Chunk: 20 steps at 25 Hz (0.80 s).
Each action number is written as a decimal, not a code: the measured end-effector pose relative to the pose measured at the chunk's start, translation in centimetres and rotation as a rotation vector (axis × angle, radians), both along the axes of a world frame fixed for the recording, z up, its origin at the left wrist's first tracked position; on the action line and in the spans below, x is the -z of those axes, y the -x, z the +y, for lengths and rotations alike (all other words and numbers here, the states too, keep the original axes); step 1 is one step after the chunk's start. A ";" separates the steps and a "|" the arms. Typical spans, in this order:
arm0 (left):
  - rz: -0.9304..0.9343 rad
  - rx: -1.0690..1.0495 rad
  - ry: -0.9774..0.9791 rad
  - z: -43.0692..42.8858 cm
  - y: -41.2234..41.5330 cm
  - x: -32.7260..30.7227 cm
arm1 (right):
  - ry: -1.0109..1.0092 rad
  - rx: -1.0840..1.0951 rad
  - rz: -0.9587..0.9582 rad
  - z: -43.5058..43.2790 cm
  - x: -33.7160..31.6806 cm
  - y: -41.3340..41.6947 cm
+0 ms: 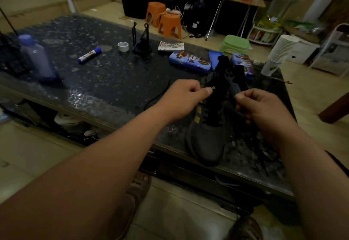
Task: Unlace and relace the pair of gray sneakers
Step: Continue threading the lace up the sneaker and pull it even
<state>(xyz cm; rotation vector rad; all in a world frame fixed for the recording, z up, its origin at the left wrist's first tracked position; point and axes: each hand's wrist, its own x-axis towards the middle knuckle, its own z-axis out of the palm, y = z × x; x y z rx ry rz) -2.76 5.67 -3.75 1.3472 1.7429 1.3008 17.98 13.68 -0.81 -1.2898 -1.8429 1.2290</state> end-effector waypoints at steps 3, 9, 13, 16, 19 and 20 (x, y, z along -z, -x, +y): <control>0.320 -0.075 0.106 -0.6 0.3 0.6 | -0.022 -0.052 -0.032 -0.7 0.4 1.0; 0.131 0.089 0.137 -0.4 -4.4 -0.2 | -0.073 -0.190 -0.058 -1.3 1.5 2.9; 0.249 -0.142 0.138 0.0 0.7 0.8 | 0.020 -0.047 -0.020 0.0 1.4 0.4; 0.425 -0.110 0.223 -0.1 0.8 1.3 | -0.043 -0.046 -0.085 0.2 1.7 0.8; 0.144 0.081 0.112 0.2 -2.8 0.3 | -0.059 -0.190 -0.050 -0.7 1.7 2.8; 0.064 0.116 0.119 0.3 -3.7 0.1 | -0.050 -0.223 -0.023 -0.9 1.8 3.2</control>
